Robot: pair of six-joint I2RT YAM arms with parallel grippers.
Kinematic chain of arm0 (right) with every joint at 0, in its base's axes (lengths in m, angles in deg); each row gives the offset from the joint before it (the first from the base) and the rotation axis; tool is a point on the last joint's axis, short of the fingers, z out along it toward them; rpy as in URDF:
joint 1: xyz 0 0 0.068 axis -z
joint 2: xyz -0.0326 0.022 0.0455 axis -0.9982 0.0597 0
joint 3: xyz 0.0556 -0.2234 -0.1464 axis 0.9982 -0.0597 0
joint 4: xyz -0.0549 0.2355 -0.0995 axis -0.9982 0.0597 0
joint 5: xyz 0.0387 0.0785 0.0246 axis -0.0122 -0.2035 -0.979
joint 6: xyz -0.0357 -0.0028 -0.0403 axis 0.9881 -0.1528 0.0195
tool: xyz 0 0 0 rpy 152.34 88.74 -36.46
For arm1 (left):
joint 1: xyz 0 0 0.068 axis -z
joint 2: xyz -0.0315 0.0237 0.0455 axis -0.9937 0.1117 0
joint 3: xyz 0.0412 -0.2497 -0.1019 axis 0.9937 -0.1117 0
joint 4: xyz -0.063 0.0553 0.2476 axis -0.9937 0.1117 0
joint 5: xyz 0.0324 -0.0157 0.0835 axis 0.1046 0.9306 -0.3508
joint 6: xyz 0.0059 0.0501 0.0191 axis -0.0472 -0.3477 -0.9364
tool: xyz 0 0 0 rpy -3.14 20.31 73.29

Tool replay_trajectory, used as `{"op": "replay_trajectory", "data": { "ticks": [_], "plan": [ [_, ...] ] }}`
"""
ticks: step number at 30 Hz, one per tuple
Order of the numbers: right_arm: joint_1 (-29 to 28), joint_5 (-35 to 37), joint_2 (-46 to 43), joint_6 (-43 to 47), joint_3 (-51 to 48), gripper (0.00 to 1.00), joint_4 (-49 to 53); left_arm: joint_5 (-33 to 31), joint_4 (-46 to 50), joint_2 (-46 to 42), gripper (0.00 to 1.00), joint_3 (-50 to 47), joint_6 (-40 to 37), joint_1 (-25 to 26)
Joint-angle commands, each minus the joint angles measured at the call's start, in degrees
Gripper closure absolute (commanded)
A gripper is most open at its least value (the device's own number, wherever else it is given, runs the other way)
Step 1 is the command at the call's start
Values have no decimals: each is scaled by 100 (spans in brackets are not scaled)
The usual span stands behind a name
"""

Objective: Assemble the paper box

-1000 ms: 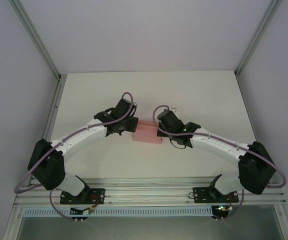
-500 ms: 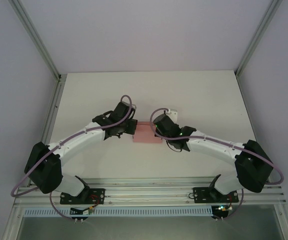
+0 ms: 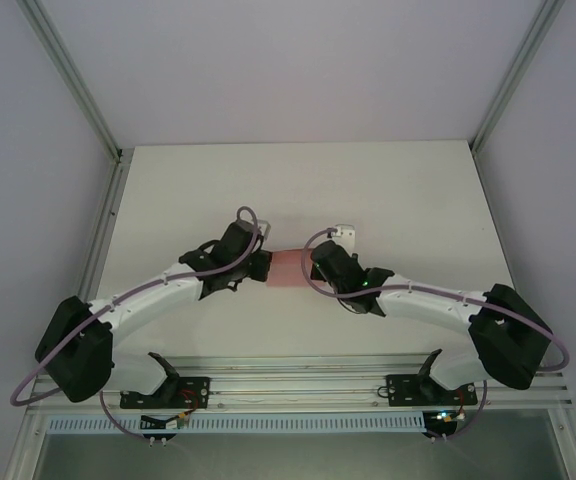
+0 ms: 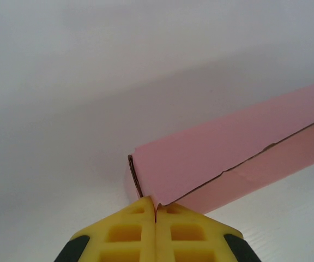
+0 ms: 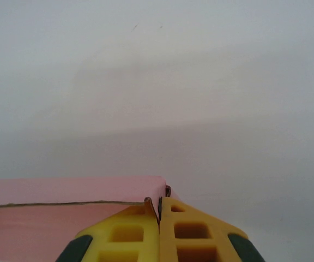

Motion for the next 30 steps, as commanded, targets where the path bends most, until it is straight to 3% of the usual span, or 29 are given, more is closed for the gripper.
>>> {"op": "replay_trajectory", "data": {
  "ticks": [1,10,11,14,18,20,23,27,30],
  "plan": [
    [-199,-820,144,118,-443,100,255,622,482,115,100,-430,99,217],
    [-283,-943,154,235,-1288,100,-308,487,506,45,99,-349,268,224],
    [-284,-958,169,255,-1280,100,-313,483,525,4,89,-312,282,219],
    [-278,-889,184,293,-1201,100,-332,449,564,-150,74,-175,339,216],
    [-279,-767,234,235,-1154,100,-306,128,922,-270,67,216,530,217],
    [-278,-732,308,161,-1131,100,-264,9,1029,-311,56,339,575,216],
    [-290,-701,357,105,-1095,100,-186,-21,1244,-388,50,524,627,208],
    [-285,-636,299,90,-1130,100,-163,-377,1599,-562,32,687,870,209],
    [-288,-630,284,141,-1113,100,-120,-726,1781,-647,29,746,1225,121]
  ]
}}
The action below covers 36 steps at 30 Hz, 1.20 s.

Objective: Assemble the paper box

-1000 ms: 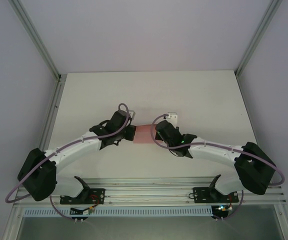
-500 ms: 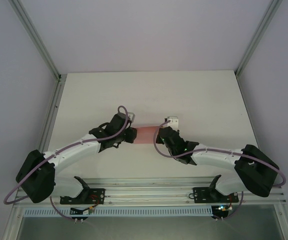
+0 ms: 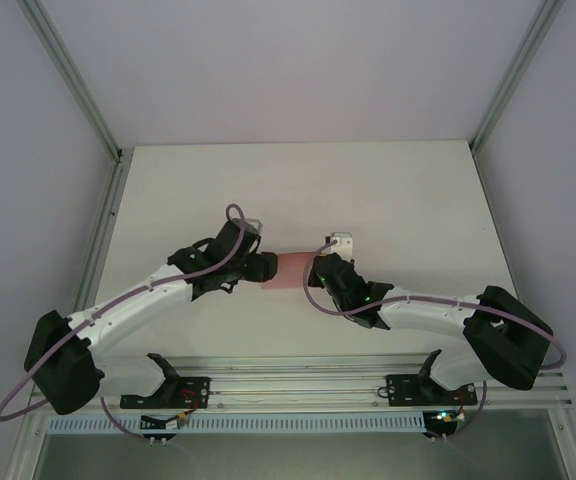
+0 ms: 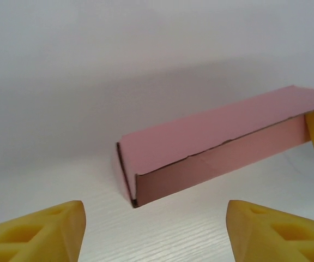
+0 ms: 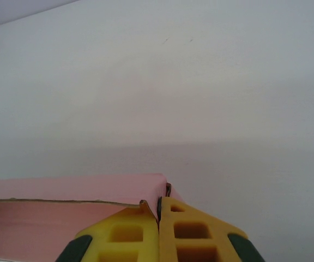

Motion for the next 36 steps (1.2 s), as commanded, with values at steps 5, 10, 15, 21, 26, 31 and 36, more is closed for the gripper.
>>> {"op": "replay_trajectory", "data": {
  "ticks": [5,10,15,21,26,31,36],
  "plan": [
    [-94,-682,351,-98,-295,100,1384,84,-3,57,14,47,1093,-657],
    [-91,-761,434,-107,-268,100,1380,1182,-1017,418,11,-338,1728,-1221],
    [-92,-745,449,-177,-252,100,1460,1578,-1486,518,13,-613,1723,-1273],
    [-105,-787,470,-231,-225,100,1520,1875,-2044,322,17,-1233,1893,-1271],
    [-158,-830,461,-264,-211,99,1560,1947,-2627,343,25,-1674,2153,-1264],
    [-254,-922,300,-160,-177,90,1634,1845,-2853,467,31,-1880,2181,-1221],
    [-248,-828,-38,-186,-207,77,1742,1765,-3036,532,40,-2030,2149,-1200]
  ]
}}
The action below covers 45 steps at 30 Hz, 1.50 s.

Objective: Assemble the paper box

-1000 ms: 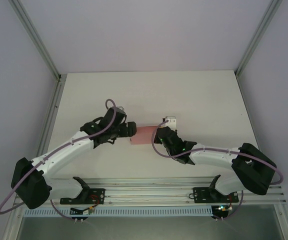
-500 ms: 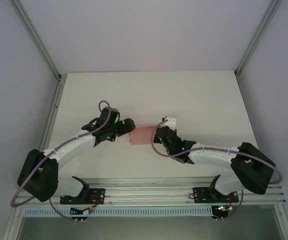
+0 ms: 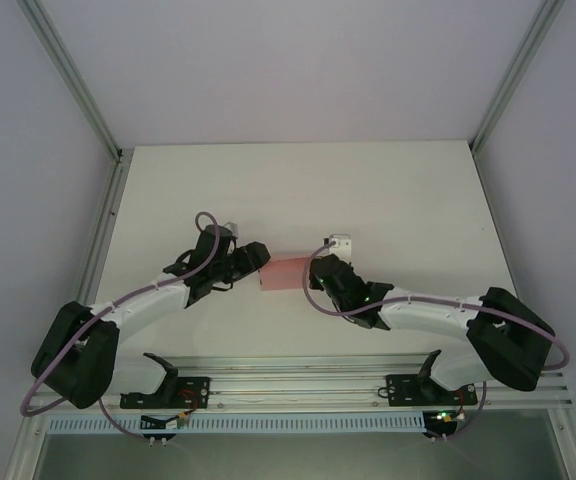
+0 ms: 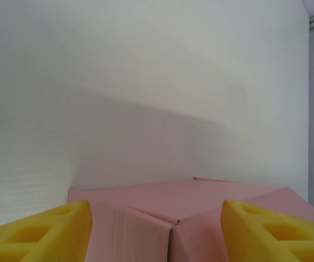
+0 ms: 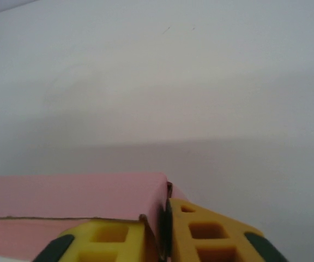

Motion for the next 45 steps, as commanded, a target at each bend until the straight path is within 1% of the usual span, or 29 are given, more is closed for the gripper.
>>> {"op": "replay_trajectory", "data": {
  "ticks": [1,5,6,7,8,10,13,17,20,23,25,26,29,30,34,35,38,39,40,41,42,45],
  "plan": [
    [-132,-744,5,-56,-267,73,1369,-73,144,197,40,-283,-67,69],
    [-101,-664,-351,-48,32,60,1809,-233,167,195,41,-336,-79,122],
    [-97,-680,-421,24,125,55,1907,-253,149,204,41,-348,-88,136],
    [-93,-696,-507,89,211,46,2000,-290,161,220,42,-344,-107,149],
    [-84,-708,-583,118,289,42,2084,-326,172,235,42,-355,-107,160],
    [-67,-751,-758,125,402,36,2194,-391,170,247,43,-362,-142,181],
    [13,-921,-967,-9,431,24,2182,-471,77,277,43,-422,-192,234],
    [211,-1192,-1145,-218,469,14,1997,-488,-74,309,43,-497,-360,325],
    [350,-1256,-1202,-158,640,4,1932,-553,-51,314,44,-516,-526,348],
    [504,-1130,-1091,-138,692,3,1766,-603,-49,320,44,-558,-586,363],
    [693,-1171,-928,-321,736,3,1802,-638,-96,325,44,-599,-594,372],
    [770,-1155,-849,-400,739,4,1834,-624,-142,321,44,-617,-616,377],
    [870,-1077,-639,-513,654,19,1907,-653,-190,301,45,-671,-621,397],
    [862,-1126,-598,-489,591,21,1868,-694,-164,305,45,-678,-627,397],
    [864,-1515,-473,-293,11,38,1168,-734,-224,335,46,-733,-687,419],
    [868,-1615,-421,-261,-177,44,971,-720,-266,358,47,-758,-714,421],
    [864,-1874,-278,-208,-756,61,278,-684,-501,394,52,-890,-772,446],
    [858,-1939,-236,-208,-954,65,-6,-681,-637,411,53,-970,-784,450],
    [864,-1943,-179,-289,-1139,70,-262,-672,-811,437,56,-1059,-795,454],
    [867,-2015,-91,-250,-1334,72,-626,-694,-956,481,62,-1151,-801,467],
    [864,-2028,18,-277,-1466,74,-806,-661,-1114,533,65,-1235,-801,463],
    [858,-2165,425,-321,-1580,80,-1081,-538,-1689,740,69,-1500,-915,518]
  ]
}}
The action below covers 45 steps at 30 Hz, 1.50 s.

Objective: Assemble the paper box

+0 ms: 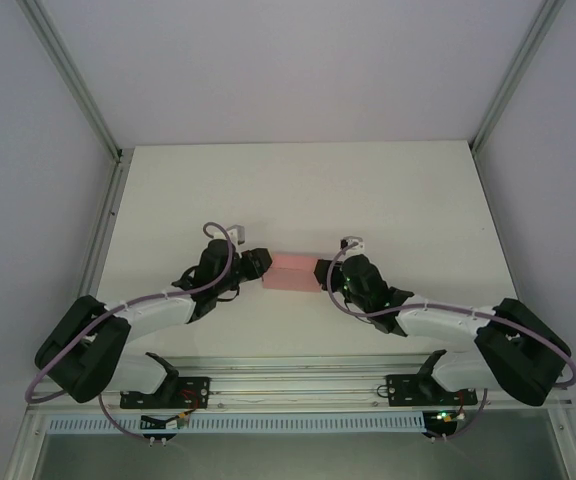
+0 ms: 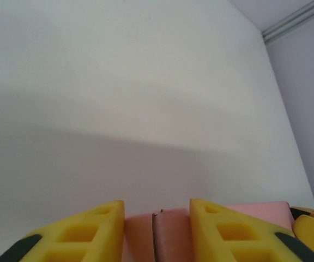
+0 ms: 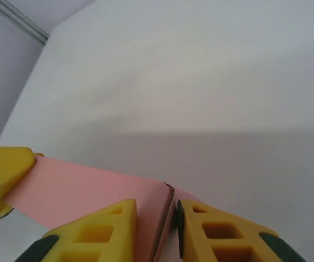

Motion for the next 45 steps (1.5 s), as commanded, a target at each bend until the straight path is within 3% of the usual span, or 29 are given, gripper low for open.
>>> {"op": "replay_trajectory", "data": {
  "ticks": [1,2,7,11,14,17,22,26,33,35,36,37,41,43,45],
  "plan": [
    [-13,-499,831,-54,-476,85,594,74,466,560,69,-649,-349,111],
    [-15,-639,977,-1,-505,90,411,28,266,659,73,-736,-365,114],
    [-24,-704,1486,-139,-932,92,-781,125,-799,1153,85,-1108,-506,131],
    [-32,-750,1654,-65,-995,94,-1106,92,-730,1133,100,-1004,-772,155],
    [-63,-635,1406,44,-860,93,-886,54,-440,941,100,-893,-896,170],
    [-60,-439,857,230,-528,91,60,-96,-117,559,95,-825,-889,178],
    [-44,-218,109,620,359,76,1741,-148,668,-148,70,-422,-929,179],
    [14,145,80,704,1224,59,2907,-486,1565,-433,52,242,-1055,180],
    [149,147,316,1411,2513,45,3734,-886,2519,-425,11,1201,-1322,175],
    [192,-98,256,1783,2717,30,3747,-1139,2771,-597,0,1376,-1407,168],
    [241,-466,225,2149,2758,12,3692,-1277,2961,-733,0,1477,-1463,166],
    [300,-1064,208,2708,2814,0,3678,-1531,3281,-886,0,1632,-1487,136],
    [331,-3524,514,5704,3292,0,4844,-2582,4726,-1322,0,2211,-1522,-210],
    [320,-3808,846,6971,3680,0,5586,-2856,5165,-1456,0,2240,-1512,-541],
    [320,-3352,1283,7756,4091,0,6035,-2897,5446,-1556,0,2129,-1479,-879]
  ]
}}
